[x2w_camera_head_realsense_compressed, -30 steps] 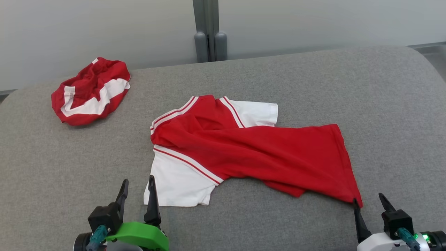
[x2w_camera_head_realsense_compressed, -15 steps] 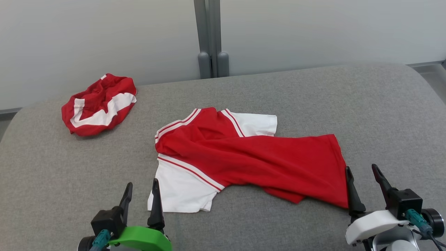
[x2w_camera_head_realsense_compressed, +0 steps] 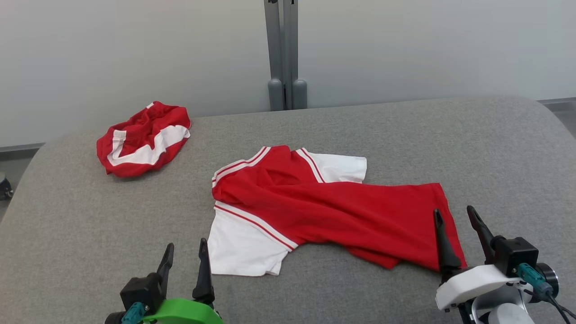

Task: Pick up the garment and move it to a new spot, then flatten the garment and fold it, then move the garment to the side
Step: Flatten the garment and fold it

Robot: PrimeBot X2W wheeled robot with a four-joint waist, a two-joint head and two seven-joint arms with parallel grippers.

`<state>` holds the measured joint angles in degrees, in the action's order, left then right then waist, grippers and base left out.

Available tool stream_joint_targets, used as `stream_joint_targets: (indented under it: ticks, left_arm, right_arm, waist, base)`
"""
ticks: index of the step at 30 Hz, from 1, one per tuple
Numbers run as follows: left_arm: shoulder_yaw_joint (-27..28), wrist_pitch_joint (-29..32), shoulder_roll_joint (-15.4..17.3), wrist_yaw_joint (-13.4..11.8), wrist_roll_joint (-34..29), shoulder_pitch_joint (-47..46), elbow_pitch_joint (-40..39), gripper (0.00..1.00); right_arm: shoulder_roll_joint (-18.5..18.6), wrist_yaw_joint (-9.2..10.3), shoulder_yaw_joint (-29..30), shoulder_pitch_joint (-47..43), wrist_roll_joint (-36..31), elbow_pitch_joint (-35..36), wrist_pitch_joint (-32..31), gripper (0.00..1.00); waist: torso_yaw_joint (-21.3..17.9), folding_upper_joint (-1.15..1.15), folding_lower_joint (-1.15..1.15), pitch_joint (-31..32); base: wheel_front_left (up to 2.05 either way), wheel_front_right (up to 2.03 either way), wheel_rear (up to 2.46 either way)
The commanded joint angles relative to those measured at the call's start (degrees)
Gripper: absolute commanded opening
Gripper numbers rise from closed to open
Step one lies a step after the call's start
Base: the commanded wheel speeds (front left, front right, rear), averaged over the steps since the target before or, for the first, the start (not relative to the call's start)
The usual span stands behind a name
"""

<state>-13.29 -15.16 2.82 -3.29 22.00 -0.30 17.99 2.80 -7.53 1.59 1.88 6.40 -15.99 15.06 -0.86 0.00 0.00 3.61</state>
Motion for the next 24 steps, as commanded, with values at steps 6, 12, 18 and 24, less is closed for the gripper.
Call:
stream_joint_targets:
  ticks: [6,12,18,24]
  left_arm:
    - [-0.3,0.0,0.1,-0.4,0.6,1.0,0.4,1.0]
    - [-1.6,1.6,0.2,-0.5,0.8,-1.0,6.4,1.0]
    - [-1.0,7.3,0.4,-2.4,1.6,-6.2,16.6,1.0]
    - [-0.6,8.0,0.3,-1.4,3.2,-10.4,23.4,1.0]
  right_arm:
    - [0.2,0.08,-0.4,0.8,0.6,0.0,0.2,1.0]
    - [0.2,0.08,-0.4,0.4,0.2,-0.2,0.2,1.0]
    - [0.1,0.08,2.7,-0.2,-1.8,-6.1,-0.1,1.0]
    - [0.2,0.08,3.7,1.0,-1.2,-11.6,-0.1,1.0]
  waist:
    - [0.0,0.0,0.0,-0.3]
    - [-0.3,0.0,0.0,-1.0]
    - [-1.9,0.0,0.0,-2.5]
    - [-4.4,0.0,0.0,-3.8]
  base:
    - [0.0,0.0,0.0]
    - [0.0,0.0,0.0]
    - [0.0,0.0,0.0]
    - [0.0,0.0,0.0]
